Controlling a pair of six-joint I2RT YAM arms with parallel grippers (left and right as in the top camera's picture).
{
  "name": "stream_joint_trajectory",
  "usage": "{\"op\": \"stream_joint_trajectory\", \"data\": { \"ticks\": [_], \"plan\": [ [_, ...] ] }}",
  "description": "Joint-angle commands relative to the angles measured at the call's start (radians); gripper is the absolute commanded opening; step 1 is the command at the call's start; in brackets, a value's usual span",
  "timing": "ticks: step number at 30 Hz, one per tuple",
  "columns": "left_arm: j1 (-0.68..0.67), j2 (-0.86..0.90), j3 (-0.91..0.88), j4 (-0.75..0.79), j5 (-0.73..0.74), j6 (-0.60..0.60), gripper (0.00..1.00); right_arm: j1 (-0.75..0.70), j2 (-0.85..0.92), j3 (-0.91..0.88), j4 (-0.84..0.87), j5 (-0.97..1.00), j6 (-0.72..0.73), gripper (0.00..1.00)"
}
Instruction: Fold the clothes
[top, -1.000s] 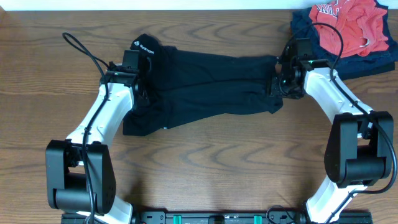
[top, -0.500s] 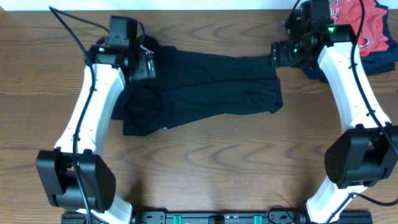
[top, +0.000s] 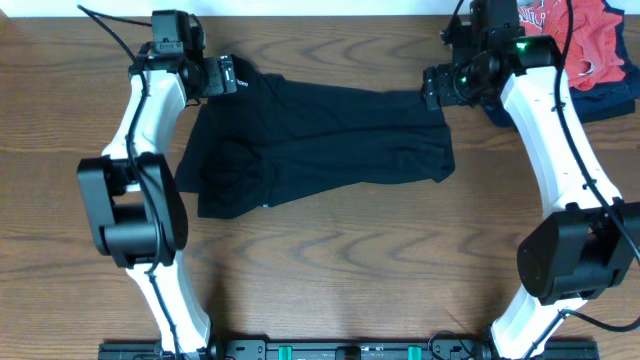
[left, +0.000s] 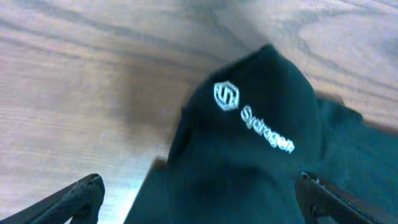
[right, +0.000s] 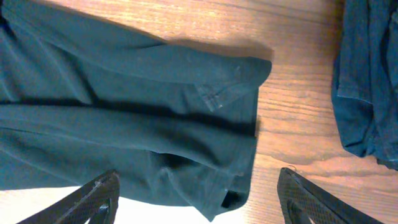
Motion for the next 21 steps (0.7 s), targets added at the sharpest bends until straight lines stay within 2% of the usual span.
{"op": "stream_joint_trajectory", "data": {
  "ticks": [1,16,18,19,21],
  "plan": [
    [0.001,0.032,0.018,0.051,0.059,0.015,1.0,0.008,-0.014,0.014,-0.003,0.003,-0.018,0.78],
    [0.0,0.14,0.018,0.215,0.077,0.021,0.87,0.008,-0.014,0.014,-0.005,0.002,-0.018,0.76],
    [0.0,0.143,0.018,0.225,0.077,0.021,0.81,0.008,-0.014,0.014,-0.002,0.002,-0.018,0.75],
    [0.0,0.143,0.018,0.226,0.077,0.021,0.75,0.008,-0.014,0.014,-0.001,0.002,-0.018,0.74],
    [0.0,0.143,0.017,0.227,0.077,0.021,0.56,0.008,-0.014,0.014,-0.001,0.002,-0.018,0.73]
  ]
}}
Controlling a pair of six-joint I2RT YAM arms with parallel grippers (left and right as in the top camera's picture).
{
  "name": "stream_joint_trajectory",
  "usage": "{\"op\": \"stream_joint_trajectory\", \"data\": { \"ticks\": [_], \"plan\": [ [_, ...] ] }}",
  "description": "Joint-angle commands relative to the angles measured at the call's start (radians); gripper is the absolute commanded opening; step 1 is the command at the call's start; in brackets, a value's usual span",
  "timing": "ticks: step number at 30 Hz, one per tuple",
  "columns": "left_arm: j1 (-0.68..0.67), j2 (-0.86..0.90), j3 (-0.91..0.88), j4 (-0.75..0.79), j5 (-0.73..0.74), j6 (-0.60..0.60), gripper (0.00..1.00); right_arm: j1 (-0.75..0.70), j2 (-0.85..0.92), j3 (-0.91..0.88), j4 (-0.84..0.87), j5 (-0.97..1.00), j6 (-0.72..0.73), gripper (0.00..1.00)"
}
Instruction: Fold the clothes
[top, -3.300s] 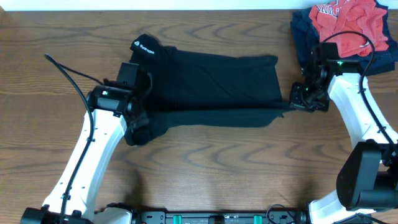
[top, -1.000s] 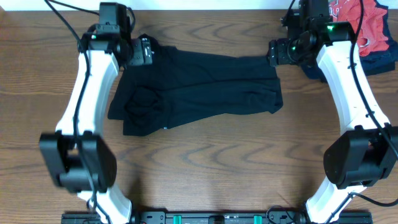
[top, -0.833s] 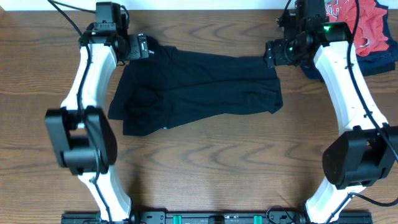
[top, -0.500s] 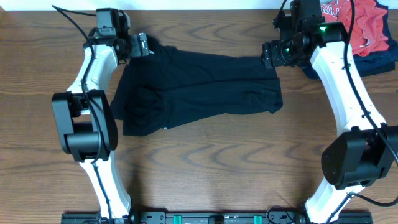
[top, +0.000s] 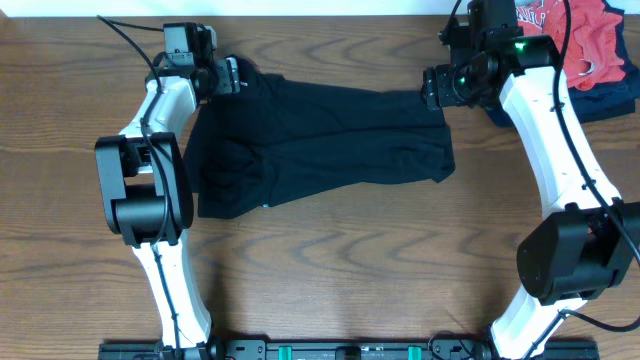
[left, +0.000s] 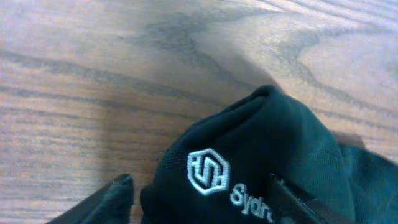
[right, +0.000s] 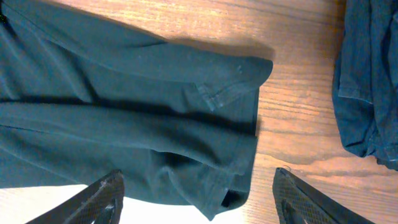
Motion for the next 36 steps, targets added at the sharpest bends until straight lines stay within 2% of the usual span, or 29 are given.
{"op": "stream_joint_trajectory", "data": {
  "ticks": [1,4,7,15,25,36],
  "plan": [
    [0.001,0.005,0.016,0.006,0.01,0.016,0.44,0.006,-0.014,0.014,0.002,0.002,-0.013,0.73],
    [-0.001,0.005,0.016,0.003,0.01,0.016,0.21,0.006,-0.014,0.014,0.002,0.002,-0.013,0.72],
    [-0.001,0.0,0.017,-0.006,0.01,0.016,0.07,0.006,-0.013,0.014,0.003,0.002,-0.013,0.7],
    [-0.001,-0.132,0.017,-0.094,0.01,0.0,0.06,0.006,0.029,0.014,0.033,0.002,-0.002,0.68],
    [-0.006,-0.34,0.017,-0.181,0.04,-0.045,0.06,0.005,0.191,0.014,0.09,0.013,0.041,0.66],
    [-0.037,-0.375,0.017,-0.178,0.04,-0.045,0.06,0.016,0.346,0.014,0.232,0.004,0.097,0.63]
  ]
}}
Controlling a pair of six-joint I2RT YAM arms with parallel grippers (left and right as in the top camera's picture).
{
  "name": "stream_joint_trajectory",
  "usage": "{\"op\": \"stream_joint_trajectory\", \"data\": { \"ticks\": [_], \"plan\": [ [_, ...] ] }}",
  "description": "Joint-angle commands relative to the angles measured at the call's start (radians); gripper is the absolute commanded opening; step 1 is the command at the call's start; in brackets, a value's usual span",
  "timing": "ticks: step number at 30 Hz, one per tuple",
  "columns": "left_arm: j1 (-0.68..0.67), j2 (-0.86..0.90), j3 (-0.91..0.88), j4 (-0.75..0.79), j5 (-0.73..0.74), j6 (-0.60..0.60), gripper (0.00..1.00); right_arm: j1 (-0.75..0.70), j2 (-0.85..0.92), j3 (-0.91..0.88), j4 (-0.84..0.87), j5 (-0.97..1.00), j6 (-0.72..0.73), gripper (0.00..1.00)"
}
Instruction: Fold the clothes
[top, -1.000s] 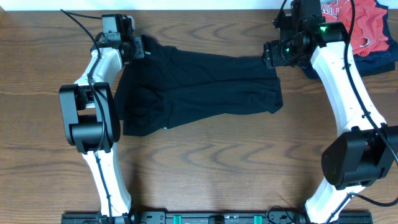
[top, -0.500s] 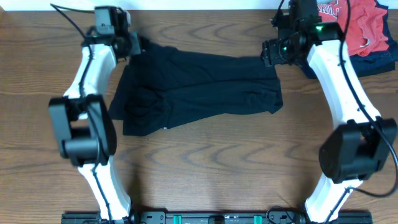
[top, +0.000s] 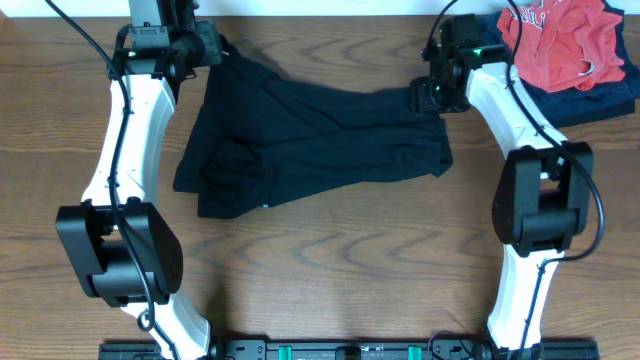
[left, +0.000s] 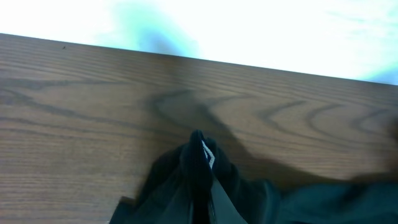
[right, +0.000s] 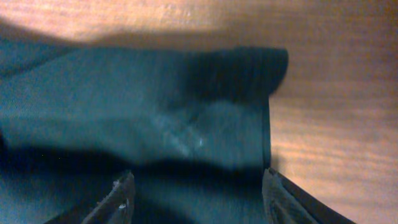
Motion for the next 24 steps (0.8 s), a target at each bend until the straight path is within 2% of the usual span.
{"op": "stream_joint_trajectory", "data": {
  "ticks": [1,5,17,21,24],
  "plan": [
    [-0.011,-0.001,0.016,0.001,0.01,-0.009,0.06,0.018,0.056,0.012,0.035,-0.002,0.033,0.61],
    [-0.014,-0.001,0.016,-0.003,0.01,-0.009,0.06,0.032,0.106,0.012,0.091,0.005,0.04,0.56],
    [-0.014,-0.001,0.016,-0.023,0.01,-0.009,0.06,0.037,0.14,0.012,0.218,0.154,0.107,0.51],
    [-0.014,-0.001,0.015,-0.026,0.01,-0.009,0.06,0.037,0.14,0.012,0.255,0.153,0.107,0.34],
    [-0.014,-0.001,0.015,-0.026,0.01,-0.009,0.06,0.037,0.14,0.012,0.281,0.154,0.107,0.13]
  ]
}}
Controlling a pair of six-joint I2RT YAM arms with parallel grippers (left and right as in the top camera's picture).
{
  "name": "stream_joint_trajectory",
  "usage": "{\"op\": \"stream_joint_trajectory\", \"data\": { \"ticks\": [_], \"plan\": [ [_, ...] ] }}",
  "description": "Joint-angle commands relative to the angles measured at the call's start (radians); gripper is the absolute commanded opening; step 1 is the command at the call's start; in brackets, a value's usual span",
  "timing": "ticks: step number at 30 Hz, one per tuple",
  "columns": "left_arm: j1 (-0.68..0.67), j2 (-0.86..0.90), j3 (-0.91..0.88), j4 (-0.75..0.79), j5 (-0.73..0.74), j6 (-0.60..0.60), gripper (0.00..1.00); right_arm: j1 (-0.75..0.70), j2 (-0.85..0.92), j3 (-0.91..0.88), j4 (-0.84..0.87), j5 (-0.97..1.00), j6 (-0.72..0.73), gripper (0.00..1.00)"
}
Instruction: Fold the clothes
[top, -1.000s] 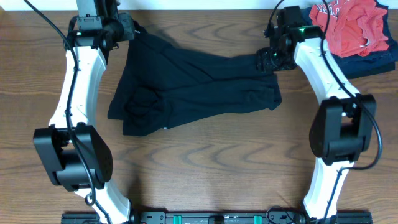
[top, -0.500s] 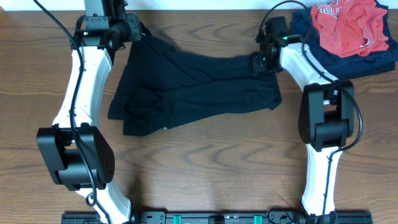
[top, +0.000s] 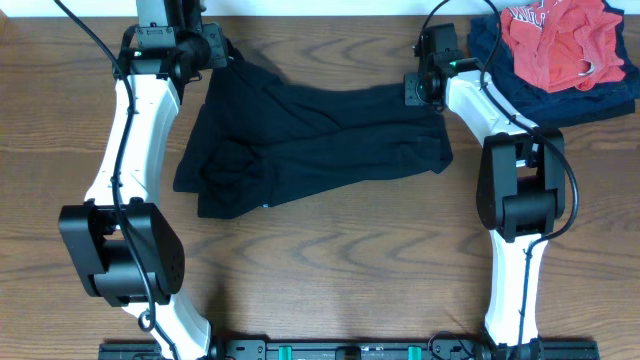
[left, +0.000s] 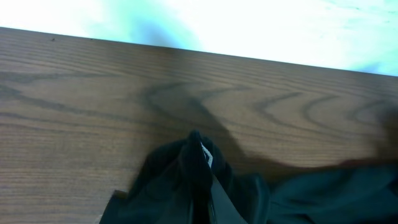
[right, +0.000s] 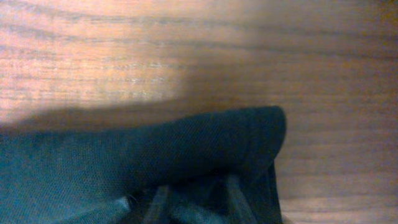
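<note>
A black shirt (top: 320, 140) lies spread and creased across the far half of the wooden table (top: 320, 280). My left gripper (top: 218, 55) is shut on its far left corner. In the left wrist view that cloth (left: 186, 180) rises in a pinched peak with a scrap of white logo. My right gripper (top: 424, 88) sits at the far right corner. In the right wrist view this rounded corner (right: 236, 143) fills the lower frame, blurred, with the fingers drawn close together on it.
A pile of clothes (top: 560, 45), red over navy, lies at the far right corner just beyond the right arm. The table's far edge (left: 186, 48) runs close behind both grippers, with a white wall beyond it.
My right gripper has come down onto the shirt's far right corner, and its fingers, wide apart before, now stand close together on the cloth. The left gripper still pinches the far left corner.
Both grippers first stood open over the shirt's far corners, the left above the logo fold. The left then sat lower around that fold. Later it was shut on it, while the right, still open, had neared its corner. Now both hold a corner.
</note>
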Motion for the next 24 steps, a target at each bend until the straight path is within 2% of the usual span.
{"op": "stream_joint_trajectory", "data": {
  "ticks": [1,3,13,24],
  "plan": [
    [0.002,-0.001,0.015,-0.003,0.01,-0.009,0.06,0.004,0.018,0.012,0.019,0.021,0.01,0.07],
    [0.002,-0.001,0.015,-0.002,0.01,-0.009,0.06,0.004,0.018,0.012,0.027,0.022,0.01,0.01],
    [0.002,-0.001,0.015,-0.002,0.009,-0.008,0.07,0.0,-0.004,0.013,0.027,0.032,0.01,0.01],
    [0.002,-0.001,0.016,-0.002,0.01,-0.008,0.06,-0.01,-0.205,0.014,-0.121,0.002,0.008,0.01]
  ]
}}
